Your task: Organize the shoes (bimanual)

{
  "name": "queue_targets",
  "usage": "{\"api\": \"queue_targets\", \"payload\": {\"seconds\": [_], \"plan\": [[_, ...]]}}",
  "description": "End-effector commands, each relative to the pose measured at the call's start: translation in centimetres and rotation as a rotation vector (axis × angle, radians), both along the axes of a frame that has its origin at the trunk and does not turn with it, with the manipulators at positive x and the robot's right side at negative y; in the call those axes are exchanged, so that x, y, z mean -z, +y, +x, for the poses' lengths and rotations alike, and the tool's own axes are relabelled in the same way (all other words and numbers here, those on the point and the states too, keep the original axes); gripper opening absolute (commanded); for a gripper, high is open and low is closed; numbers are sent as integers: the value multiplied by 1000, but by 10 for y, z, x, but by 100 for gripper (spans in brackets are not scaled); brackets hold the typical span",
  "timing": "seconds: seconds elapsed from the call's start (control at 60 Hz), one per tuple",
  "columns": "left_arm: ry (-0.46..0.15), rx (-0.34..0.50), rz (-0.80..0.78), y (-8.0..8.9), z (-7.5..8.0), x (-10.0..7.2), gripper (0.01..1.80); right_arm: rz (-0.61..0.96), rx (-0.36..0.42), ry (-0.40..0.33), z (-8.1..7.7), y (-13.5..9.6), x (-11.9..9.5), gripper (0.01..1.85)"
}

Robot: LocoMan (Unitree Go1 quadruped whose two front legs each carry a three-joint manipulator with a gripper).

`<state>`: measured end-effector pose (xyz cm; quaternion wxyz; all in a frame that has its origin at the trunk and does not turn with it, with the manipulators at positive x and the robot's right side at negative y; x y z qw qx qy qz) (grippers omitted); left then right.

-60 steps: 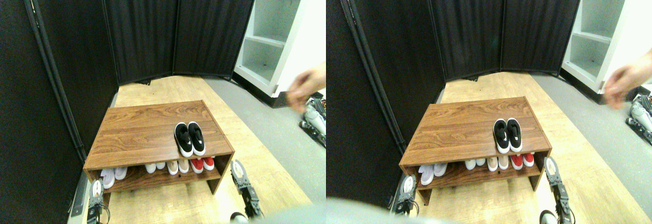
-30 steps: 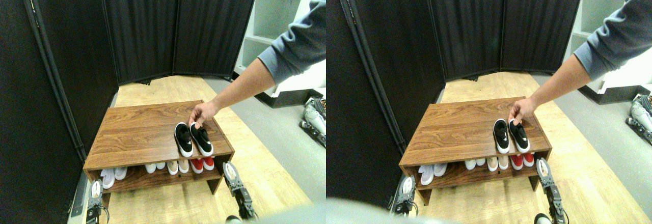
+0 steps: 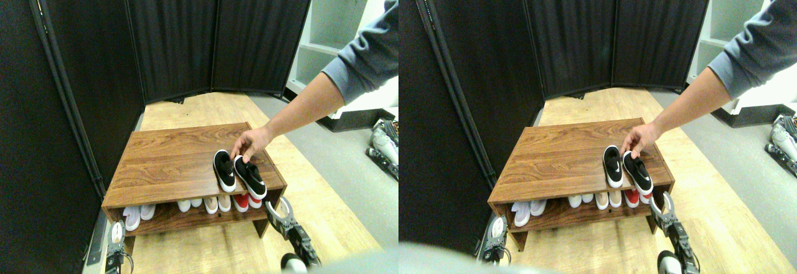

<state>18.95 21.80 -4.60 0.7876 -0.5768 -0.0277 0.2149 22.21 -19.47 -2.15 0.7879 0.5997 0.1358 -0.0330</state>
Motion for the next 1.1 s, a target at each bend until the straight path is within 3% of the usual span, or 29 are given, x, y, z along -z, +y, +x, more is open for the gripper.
{"api": "queue_targets", "payload": {"seconds": [0.017, 0.117, 0.417, 0.583, 0.933, 1.1], "plan": [[-42, 12, 8, -2, 4, -5, 1, -65, -26, -49, 6, -5, -13, 156], [-39, 11, 9, -3, 5, -4, 1, -27, -36, -33, 10, -3, -12, 172], [-34, -5, 25, -4, 3, -4, 1, 32, -77, 25, 32, 3, 10, 170], [-45, -20, 18, -3, 0, -5, 1, 94, -63, 78, 53, 14, 31, 164], [-54, -38, 40, 2, -4, -2, 1, -22, -59, 86, 86, 24, 54, 159], [-45, -31, 49, 2, -5, -2, 1, -60, -50, 115, 91, 25, 54, 159]]}}
